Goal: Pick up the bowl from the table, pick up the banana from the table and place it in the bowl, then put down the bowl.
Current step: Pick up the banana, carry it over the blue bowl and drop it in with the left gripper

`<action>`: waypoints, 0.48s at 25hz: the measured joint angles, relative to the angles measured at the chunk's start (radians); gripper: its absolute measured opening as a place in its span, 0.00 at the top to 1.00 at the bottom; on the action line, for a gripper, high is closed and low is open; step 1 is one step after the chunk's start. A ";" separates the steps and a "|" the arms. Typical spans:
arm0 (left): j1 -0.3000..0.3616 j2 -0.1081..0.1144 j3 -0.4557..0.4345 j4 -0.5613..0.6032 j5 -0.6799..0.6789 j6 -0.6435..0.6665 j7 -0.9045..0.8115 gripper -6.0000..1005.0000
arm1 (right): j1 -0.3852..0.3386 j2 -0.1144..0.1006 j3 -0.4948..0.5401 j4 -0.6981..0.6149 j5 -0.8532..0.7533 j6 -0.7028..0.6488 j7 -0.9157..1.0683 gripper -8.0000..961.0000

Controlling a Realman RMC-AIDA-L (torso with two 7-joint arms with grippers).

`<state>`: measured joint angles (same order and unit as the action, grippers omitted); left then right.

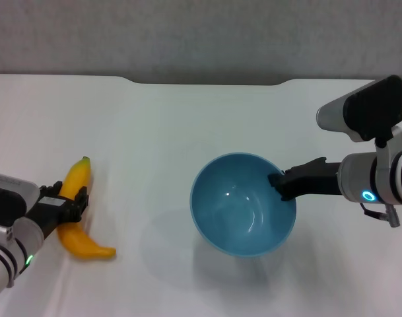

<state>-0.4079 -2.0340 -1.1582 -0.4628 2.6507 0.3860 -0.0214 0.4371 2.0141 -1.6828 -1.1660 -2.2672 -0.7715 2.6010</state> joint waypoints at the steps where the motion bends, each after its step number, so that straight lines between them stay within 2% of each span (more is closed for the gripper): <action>1: 0.001 0.000 0.000 -0.005 0.000 0.001 0.000 0.51 | 0.000 0.000 0.000 0.002 0.000 0.002 0.000 0.96; 5: 0.008 0.002 -0.013 -0.089 -0.009 -0.009 0.000 0.51 | 0.000 0.000 0.000 0.020 0.000 0.010 0.006 0.96; 12: 0.054 0.009 -0.051 -0.317 -0.006 -0.017 0.009 0.51 | 0.011 -0.001 0.001 0.051 0.006 0.010 0.008 0.96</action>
<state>-0.3539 -2.0251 -1.2089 -0.7799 2.6448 0.3691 -0.0128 0.4477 2.0131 -1.6818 -1.1149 -2.2608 -0.7613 2.6091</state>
